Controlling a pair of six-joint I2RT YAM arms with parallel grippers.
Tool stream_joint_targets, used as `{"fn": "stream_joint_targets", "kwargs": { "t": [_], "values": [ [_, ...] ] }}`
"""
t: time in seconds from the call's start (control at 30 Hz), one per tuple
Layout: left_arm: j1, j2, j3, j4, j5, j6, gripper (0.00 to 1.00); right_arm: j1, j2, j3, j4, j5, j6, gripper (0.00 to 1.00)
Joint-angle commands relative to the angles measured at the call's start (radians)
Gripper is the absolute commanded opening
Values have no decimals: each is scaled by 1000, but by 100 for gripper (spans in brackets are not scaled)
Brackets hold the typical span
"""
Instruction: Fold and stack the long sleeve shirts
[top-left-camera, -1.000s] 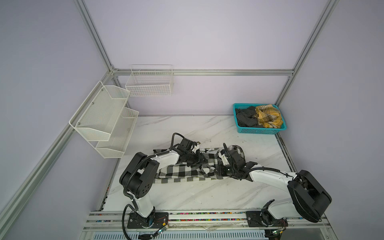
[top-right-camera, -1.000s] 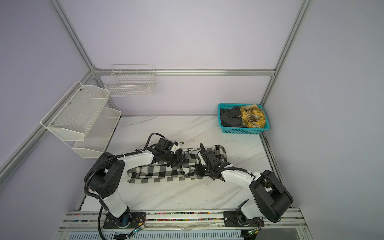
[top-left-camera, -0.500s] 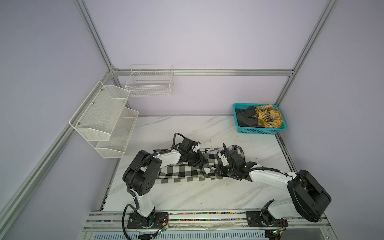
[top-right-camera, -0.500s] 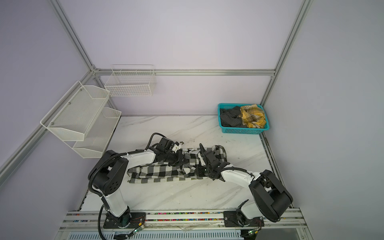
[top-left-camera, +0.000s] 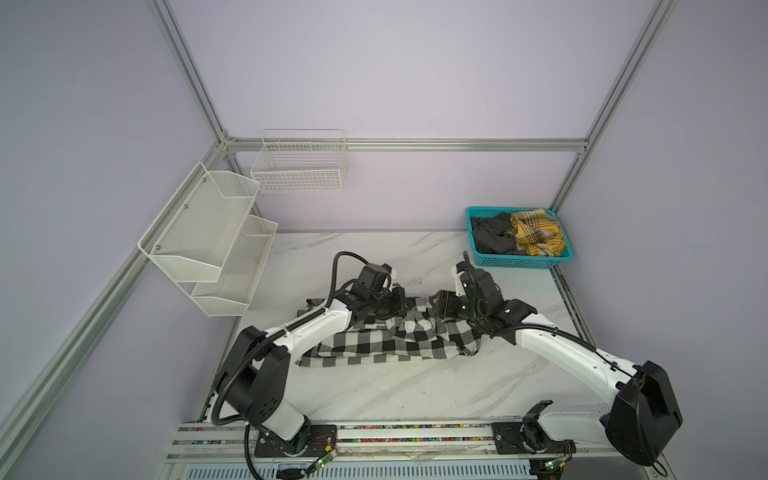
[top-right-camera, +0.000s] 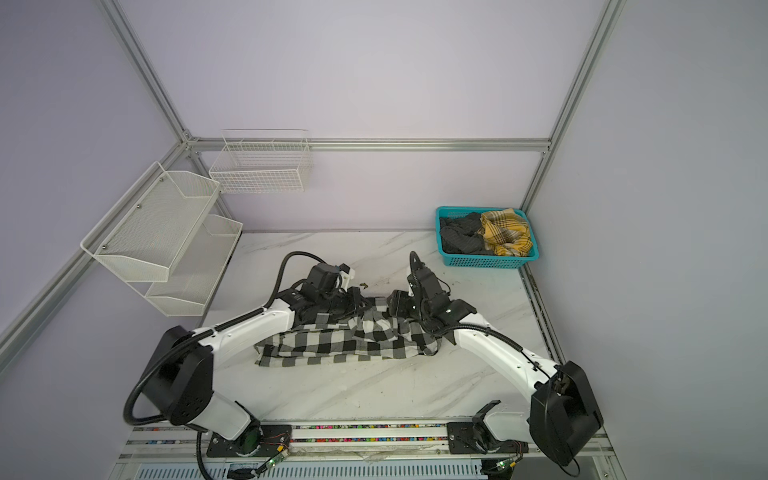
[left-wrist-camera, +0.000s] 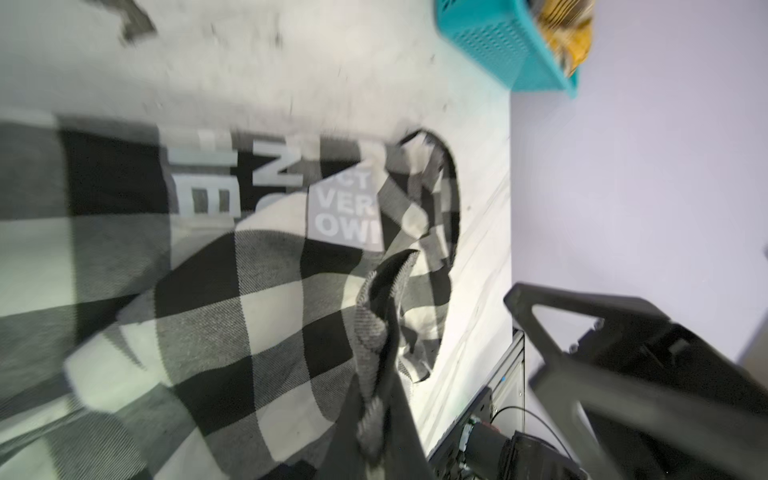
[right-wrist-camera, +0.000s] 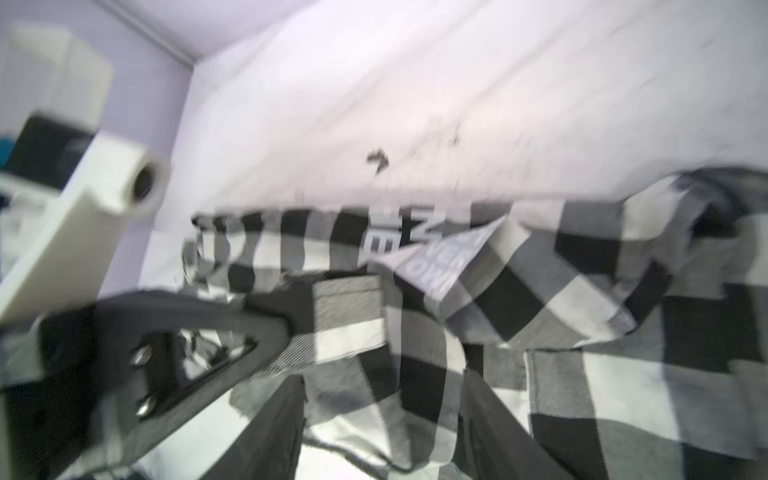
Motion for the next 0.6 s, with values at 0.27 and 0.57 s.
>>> {"fn": "stream_joint_targets", "kwargs": {
  "t": [0.27, 0.57],
  "values": [
    [4, -422, -1, -78, -467, -94, 0, -182, 122, 124, -183, -7, 119, 60],
    [-9, -528, -26, -85, -562, -163, 0, -224, 198, 116, -162, -77, 77, 52]
  ]
}}
